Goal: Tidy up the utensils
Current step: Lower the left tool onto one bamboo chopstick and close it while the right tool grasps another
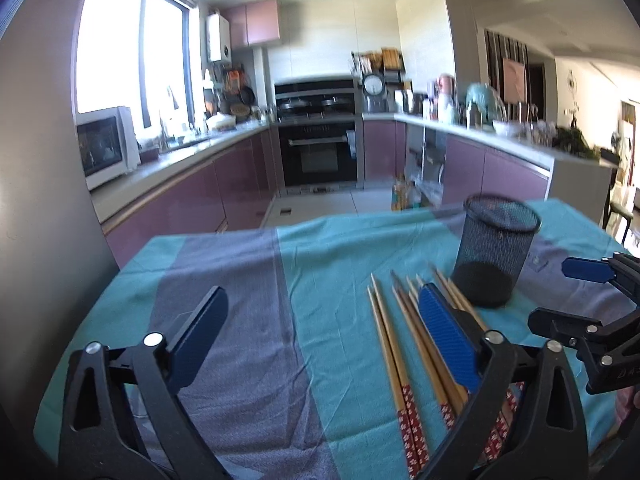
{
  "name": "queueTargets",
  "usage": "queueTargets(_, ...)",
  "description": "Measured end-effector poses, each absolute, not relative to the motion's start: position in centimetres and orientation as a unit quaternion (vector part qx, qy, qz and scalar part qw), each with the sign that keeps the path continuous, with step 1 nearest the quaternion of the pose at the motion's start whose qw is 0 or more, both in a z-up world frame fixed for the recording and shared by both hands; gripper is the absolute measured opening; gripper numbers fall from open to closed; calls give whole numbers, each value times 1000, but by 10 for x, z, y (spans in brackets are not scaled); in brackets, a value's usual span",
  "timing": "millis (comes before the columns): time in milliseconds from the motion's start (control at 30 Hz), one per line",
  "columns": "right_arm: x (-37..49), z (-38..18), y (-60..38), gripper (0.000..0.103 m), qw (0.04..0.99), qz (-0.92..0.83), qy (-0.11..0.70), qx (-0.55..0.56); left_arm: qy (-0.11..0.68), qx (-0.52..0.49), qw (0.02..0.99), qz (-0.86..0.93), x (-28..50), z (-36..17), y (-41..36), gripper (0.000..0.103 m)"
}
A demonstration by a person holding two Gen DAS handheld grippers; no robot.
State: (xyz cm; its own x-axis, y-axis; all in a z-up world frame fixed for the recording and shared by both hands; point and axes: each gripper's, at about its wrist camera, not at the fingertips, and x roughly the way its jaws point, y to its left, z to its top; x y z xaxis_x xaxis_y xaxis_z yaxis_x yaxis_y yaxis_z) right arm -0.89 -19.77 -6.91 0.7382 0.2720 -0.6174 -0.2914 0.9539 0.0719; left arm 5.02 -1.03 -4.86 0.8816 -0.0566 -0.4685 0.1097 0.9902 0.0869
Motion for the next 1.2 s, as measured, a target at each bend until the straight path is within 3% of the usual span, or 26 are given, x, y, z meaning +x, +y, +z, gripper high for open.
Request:
queueTargets(133, 0, -86, -197, 67, 918, 147, 369, -15, 286, 58, 954, -68, 66, -70, -13, 84)
queueTargets(233, 4, -93, -195, 61, 910, 145, 387, -17, 319, 62, 942, -83, 80, -86, -14, 76)
queueTargets(367, 7, -100, -192, 60, 904, 143, 403, -24, 354, 66, 928, -96, 94, -106, -20, 68)
queueTargets(500, 11, -106, -190, 50, 897, 142, 417, -27, 377, 69, 917, -108, 106, -117, -23, 67)
queueTargets(1000, 23, -109, -187, 38, 892, 137, 429, -50, 429, 66, 892, -125, 134, -135, -35, 54)
queueTargets(1200, 34, -110, -183, 37, 889, 145, 432, -53, 434, 61, 889, -133, 145, -132, -39, 38)
